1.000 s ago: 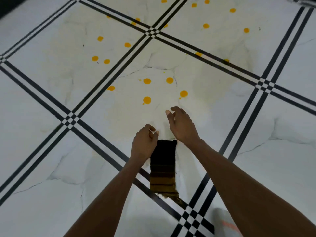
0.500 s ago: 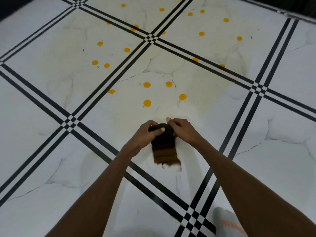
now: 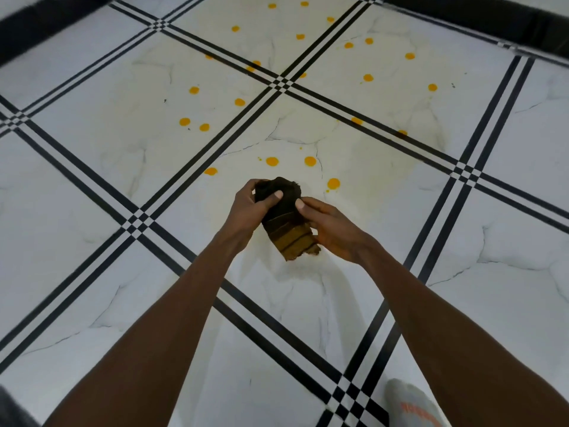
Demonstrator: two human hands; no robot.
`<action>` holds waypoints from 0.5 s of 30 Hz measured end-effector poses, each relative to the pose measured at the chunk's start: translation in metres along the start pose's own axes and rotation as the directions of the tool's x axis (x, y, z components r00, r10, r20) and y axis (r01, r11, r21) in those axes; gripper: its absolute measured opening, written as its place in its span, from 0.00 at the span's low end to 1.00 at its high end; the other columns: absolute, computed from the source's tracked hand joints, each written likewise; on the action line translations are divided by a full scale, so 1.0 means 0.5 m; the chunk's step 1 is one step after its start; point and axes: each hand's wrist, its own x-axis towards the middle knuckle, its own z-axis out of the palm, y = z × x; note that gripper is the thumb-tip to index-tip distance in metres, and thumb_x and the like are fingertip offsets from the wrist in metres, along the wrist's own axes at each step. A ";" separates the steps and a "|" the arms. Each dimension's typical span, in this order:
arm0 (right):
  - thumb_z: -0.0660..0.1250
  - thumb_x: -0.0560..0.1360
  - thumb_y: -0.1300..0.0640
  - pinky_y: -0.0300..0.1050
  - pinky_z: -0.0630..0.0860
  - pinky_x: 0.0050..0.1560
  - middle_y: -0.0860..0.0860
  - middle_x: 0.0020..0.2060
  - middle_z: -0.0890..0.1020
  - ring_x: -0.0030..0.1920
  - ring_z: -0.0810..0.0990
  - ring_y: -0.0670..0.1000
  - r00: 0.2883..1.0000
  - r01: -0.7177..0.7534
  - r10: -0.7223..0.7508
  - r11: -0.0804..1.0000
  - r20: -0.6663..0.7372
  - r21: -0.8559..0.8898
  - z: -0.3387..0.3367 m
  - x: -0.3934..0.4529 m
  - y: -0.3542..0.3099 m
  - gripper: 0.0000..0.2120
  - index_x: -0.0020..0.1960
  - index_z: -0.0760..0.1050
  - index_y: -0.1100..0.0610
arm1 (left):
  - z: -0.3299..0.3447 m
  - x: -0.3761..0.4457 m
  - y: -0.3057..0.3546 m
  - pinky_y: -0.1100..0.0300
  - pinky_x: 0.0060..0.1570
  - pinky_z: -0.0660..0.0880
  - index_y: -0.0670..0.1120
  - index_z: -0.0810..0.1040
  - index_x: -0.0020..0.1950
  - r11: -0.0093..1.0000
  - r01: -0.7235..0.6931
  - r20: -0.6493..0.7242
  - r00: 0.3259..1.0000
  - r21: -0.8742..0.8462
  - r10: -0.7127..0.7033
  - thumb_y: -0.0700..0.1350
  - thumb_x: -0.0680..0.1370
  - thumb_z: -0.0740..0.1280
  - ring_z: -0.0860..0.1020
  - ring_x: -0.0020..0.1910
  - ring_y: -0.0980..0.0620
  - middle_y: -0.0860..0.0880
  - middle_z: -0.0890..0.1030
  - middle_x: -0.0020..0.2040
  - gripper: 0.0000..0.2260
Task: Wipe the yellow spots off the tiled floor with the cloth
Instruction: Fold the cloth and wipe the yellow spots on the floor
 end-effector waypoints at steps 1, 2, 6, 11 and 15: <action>0.66 0.84 0.48 0.54 0.83 0.59 0.51 0.63 0.85 0.65 0.82 0.51 1.000 0.001 -0.001 1.000 -0.002 -0.004 0.002 0.001 0.000 0.16 0.70 0.78 0.50 | -0.003 -0.002 -0.002 0.46 0.65 0.79 0.45 0.73 0.71 1.000 -0.002 0.002 1.000 -0.004 0.002 0.45 0.79 0.72 0.79 0.65 0.44 0.43 0.79 0.66 0.21; 0.66 0.84 0.50 0.53 0.83 0.59 0.52 0.62 0.85 0.65 0.83 0.52 1.000 0.007 -0.007 1.000 -0.028 -0.003 0.005 -0.001 -0.001 0.15 0.69 0.79 0.50 | -0.005 -0.004 -0.004 0.47 0.65 0.79 0.45 0.73 0.71 1.000 0.003 -0.002 1.000 -0.013 -0.003 0.45 0.79 0.72 0.79 0.65 0.44 0.43 0.79 0.66 0.21; 0.68 0.83 0.55 0.51 0.84 0.54 0.53 0.53 0.89 0.54 0.88 0.54 0.961 0.057 -0.049 0.998 -0.273 0.020 0.009 -0.006 -0.016 0.12 0.66 0.81 0.51 | -0.011 -0.005 -0.010 0.54 0.61 0.80 0.46 0.72 0.71 1.000 0.004 -0.106 0.994 0.022 -0.002 0.46 0.78 0.74 0.79 0.62 0.48 0.45 0.79 0.66 0.23; 0.66 0.83 0.55 0.53 0.79 0.67 0.52 0.58 0.84 0.60 0.83 0.54 0.844 0.017 -0.207 0.933 -0.495 -0.360 -0.003 0.015 -0.032 0.16 0.71 0.78 0.52 | 0.014 0.000 -0.035 0.52 0.54 0.82 0.44 0.78 0.61 0.987 -0.080 -0.247 0.962 0.139 0.113 0.49 0.78 0.74 0.81 0.51 0.49 0.46 0.82 0.57 0.15; 0.62 0.85 0.57 0.43 0.73 0.59 0.57 0.61 0.82 0.59 0.82 0.55 0.899 0.102 -0.386 0.643 -0.206 -0.759 0.035 0.013 -0.038 0.16 0.71 0.78 0.54 | 0.064 -0.016 -0.024 0.57 0.49 0.84 0.39 0.81 0.57 0.963 0.085 -0.037 0.995 -0.254 -0.097 0.47 0.83 0.68 0.86 0.49 0.48 0.40 0.85 0.54 0.12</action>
